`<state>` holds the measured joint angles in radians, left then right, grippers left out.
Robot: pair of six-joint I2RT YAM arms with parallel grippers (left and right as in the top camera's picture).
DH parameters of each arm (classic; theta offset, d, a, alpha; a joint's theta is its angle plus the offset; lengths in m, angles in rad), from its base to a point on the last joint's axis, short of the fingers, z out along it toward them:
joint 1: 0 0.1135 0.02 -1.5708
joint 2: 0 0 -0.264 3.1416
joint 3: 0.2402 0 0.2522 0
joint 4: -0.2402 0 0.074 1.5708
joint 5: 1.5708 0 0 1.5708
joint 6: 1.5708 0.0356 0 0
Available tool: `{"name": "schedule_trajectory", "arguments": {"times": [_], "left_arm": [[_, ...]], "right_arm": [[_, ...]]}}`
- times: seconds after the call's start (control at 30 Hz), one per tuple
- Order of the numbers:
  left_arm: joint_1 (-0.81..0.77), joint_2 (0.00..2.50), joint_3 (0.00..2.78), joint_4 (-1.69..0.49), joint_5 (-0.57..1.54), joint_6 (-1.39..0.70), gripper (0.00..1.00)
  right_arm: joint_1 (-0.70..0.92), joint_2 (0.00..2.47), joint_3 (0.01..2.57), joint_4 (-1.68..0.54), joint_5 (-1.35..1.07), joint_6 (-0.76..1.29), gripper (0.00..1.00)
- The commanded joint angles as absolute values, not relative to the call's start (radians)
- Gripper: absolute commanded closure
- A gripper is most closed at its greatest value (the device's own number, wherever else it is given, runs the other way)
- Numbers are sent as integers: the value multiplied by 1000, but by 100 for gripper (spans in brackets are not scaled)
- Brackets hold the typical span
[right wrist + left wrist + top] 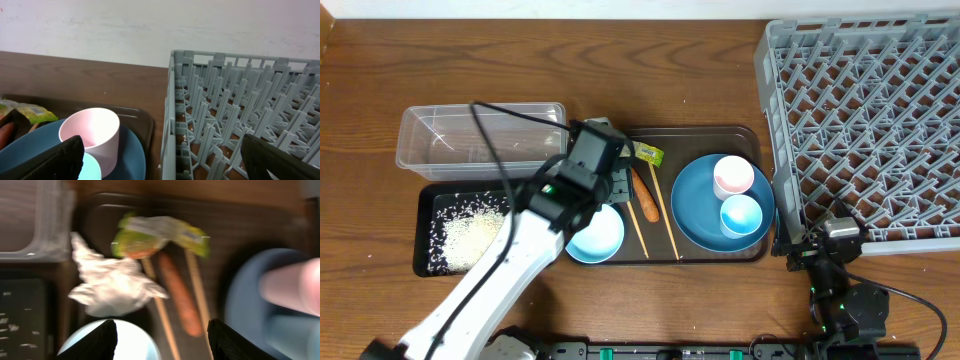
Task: Sort waste into correct bins and load items into the dishwasher rack
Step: 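Grasp the white tissue with the left gripper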
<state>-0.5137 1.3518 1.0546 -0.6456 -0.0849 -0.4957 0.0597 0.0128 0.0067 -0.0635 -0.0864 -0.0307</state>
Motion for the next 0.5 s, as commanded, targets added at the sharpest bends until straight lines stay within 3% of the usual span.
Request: {"name": "schedule_trajectory", "arguments": {"times": [0.0,0.47], "left_arm": [[-516,1433,1062,-644,-248,-484,39],[-459,1633,1062,-597,-273,-563,38]], "right_arm": [[71,10,6,-68,-83,-39,1],[71,10,6,-68,-83,-39,1]]}}
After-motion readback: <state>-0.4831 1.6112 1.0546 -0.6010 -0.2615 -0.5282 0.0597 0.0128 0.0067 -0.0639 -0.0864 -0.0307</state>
